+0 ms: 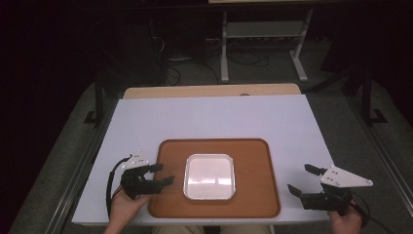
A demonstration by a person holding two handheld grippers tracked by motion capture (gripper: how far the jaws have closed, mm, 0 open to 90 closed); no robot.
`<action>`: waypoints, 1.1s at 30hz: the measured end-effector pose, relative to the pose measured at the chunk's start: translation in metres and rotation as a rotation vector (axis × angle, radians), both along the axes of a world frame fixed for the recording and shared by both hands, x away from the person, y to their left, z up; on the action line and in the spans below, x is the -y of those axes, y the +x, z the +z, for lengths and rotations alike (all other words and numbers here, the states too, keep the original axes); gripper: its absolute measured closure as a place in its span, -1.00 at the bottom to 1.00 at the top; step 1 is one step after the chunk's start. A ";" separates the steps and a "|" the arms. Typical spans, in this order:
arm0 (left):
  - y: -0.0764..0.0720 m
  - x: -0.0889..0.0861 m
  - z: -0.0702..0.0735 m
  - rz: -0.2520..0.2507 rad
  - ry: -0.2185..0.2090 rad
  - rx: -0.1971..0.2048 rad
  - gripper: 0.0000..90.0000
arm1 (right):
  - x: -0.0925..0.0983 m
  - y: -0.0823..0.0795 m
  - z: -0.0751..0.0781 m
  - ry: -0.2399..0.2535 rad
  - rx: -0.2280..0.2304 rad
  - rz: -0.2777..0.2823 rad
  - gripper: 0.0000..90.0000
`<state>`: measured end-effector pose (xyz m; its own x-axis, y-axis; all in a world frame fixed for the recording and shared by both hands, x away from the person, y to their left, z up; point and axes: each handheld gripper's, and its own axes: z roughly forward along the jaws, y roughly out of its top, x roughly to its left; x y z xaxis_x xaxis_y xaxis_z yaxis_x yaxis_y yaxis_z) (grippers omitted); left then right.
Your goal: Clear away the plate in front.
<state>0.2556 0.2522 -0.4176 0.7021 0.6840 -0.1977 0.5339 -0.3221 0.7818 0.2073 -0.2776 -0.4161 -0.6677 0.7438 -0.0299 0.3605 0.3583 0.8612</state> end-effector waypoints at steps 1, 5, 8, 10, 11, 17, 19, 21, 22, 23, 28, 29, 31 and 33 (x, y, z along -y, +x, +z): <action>0.000 0.000 0.000 0.000 0.000 0.000 -0.32 | 0.000 0.000 0.000 0.000 0.000 0.000 -0.71; 0.000 -0.008 0.003 0.020 -0.001 0.022 -0.33 | 0.000 0.000 0.000 -0.001 0.000 0.001 -0.71; 0.001 -0.015 0.003 0.035 0.003 0.028 -0.33 | 0.000 0.000 0.000 -0.001 -0.001 0.000 -0.71; 0.002 -0.019 0.004 0.046 0.000 0.028 -0.34 | 0.000 0.000 0.000 -0.002 -0.001 0.000 -0.71; 0.002 -0.022 0.005 0.052 0.002 0.032 -0.34 | 0.000 0.000 0.000 -0.002 -0.002 0.000 -0.71; 0.003 -0.036 0.006 0.087 -0.004 0.047 -0.37 | 0.000 0.000 0.000 -0.004 -0.004 -0.002 -0.71; 0.004 -0.041 0.006 0.102 -0.010 0.048 -0.37 | 0.000 0.001 0.000 -0.009 -0.003 0.000 -0.71; 0.004 -0.044 0.005 0.108 -0.007 0.051 -0.38 | 0.000 0.001 -0.001 -0.015 -0.004 0.001 -0.71; 0.004 -0.044 0.005 0.108 -0.007 0.051 -0.38 | -0.001 0.001 -0.001 -0.018 -0.004 0.001 -0.71; 0.004 -0.045 0.005 0.112 -0.004 0.051 -0.38 | -0.001 0.001 -0.001 -0.018 -0.004 0.001 -0.71; 0.005 -0.053 0.004 0.126 0.010 0.056 -0.38 | -0.002 0.001 -0.001 -0.035 -0.005 0.006 -0.71; 0.006 -0.054 0.003 0.130 0.007 0.054 -0.38 | -0.002 0.001 -0.001 -0.035 -0.005 0.006 -0.71; 0.007 -0.057 0.002 0.135 -0.011 0.048 -0.40 | -0.002 0.002 -0.001 -0.038 -0.006 0.007 -0.71; 0.009 -0.059 -0.001 0.139 -0.023 0.037 -0.40 | -0.003 0.002 -0.001 -0.039 -0.008 0.007 -0.71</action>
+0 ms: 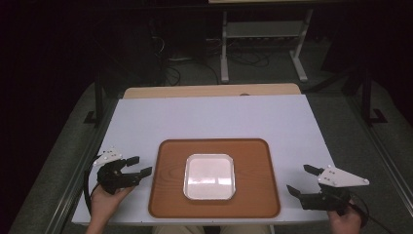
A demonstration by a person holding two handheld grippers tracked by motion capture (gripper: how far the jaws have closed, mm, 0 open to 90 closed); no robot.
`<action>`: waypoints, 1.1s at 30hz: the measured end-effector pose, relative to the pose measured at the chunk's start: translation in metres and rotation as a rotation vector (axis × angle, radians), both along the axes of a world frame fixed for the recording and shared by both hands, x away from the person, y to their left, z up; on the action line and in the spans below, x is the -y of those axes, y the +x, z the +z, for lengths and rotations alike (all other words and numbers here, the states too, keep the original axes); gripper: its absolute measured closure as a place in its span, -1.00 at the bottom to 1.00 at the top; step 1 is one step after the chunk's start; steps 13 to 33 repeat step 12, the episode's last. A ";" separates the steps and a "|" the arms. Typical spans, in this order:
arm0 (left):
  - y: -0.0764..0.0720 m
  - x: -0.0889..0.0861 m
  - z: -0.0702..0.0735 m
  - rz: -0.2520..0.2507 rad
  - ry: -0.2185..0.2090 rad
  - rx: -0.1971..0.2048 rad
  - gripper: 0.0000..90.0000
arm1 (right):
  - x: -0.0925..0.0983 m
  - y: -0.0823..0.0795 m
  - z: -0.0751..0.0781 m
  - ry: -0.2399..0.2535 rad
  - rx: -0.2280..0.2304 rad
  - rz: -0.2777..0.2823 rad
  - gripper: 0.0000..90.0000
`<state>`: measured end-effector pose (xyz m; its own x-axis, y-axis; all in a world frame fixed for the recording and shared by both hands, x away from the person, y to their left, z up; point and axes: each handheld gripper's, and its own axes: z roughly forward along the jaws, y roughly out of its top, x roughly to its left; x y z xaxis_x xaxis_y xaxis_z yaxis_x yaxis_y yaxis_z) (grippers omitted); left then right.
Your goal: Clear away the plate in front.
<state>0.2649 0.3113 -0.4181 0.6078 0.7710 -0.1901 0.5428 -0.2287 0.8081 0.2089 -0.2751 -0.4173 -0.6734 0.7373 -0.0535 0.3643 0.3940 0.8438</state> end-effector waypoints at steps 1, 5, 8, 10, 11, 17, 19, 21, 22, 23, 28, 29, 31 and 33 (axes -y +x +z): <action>0.001 -0.001 -0.001 0.004 -0.002 -0.001 -0.40 | 0.000 0.000 0.000 0.000 -0.001 -0.001 -0.71; 0.003 -0.003 -0.003 0.009 -0.021 -0.014 -0.39 | 0.000 0.000 0.000 -0.002 -0.003 0.000 -0.71; 0.004 -0.004 -0.004 0.002 -0.015 -0.015 -0.36 | 0.000 0.000 0.000 -0.002 -0.004 0.000 -0.71; 0.004 -0.003 -0.004 0.003 -0.012 -0.009 -0.36 | -0.001 0.000 0.000 -0.003 -0.004 0.001 -0.71; 0.004 -0.002 -0.004 0.006 -0.006 -0.007 -0.36 | -0.001 0.000 0.000 -0.003 -0.003 0.001 -0.71; 0.004 -0.002 -0.004 0.006 -0.006 -0.007 -0.36 | -0.001 0.000 0.000 -0.003 -0.003 0.001 -0.71; 0.004 -0.002 -0.004 0.006 -0.006 -0.007 -0.36 | -0.001 0.000 0.000 -0.003 -0.003 0.001 -0.71; 0.004 -0.002 -0.004 0.006 -0.006 -0.007 -0.36 | -0.001 0.000 0.000 -0.003 -0.003 0.001 -0.71; 0.004 -0.002 -0.004 0.006 -0.006 -0.007 -0.36 | -0.001 0.000 0.000 -0.003 -0.003 0.001 -0.71; 0.004 -0.002 -0.004 0.006 -0.006 -0.007 -0.36 | -0.001 0.000 0.000 -0.003 -0.003 0.001 -0.71; 0.004 -0.002 -0.004 0.006 -0.006 -0.007 -0.36 | -0.001 0.000 0.000 -0.003 -0.003 0.001 -0.71; 0.004 -0.002 -0.004 0.006 -0.006 -0.007 -0.36 | -0.001 0.000 0.000 -0.003 -0.003 0.001 -0.71; 0.004 -0.002 -0.004 0.006 -0.006 -0.007 -0.36 | -0.001 0.000 0.000 -0.003 -0.003 0.001 -0.71; 0.004 -0.002 -0.004 0.006 -0.006 -0.007 -0.36 | -0.001 0.000 0.000 -0.003 -0.003 0.001 -0.71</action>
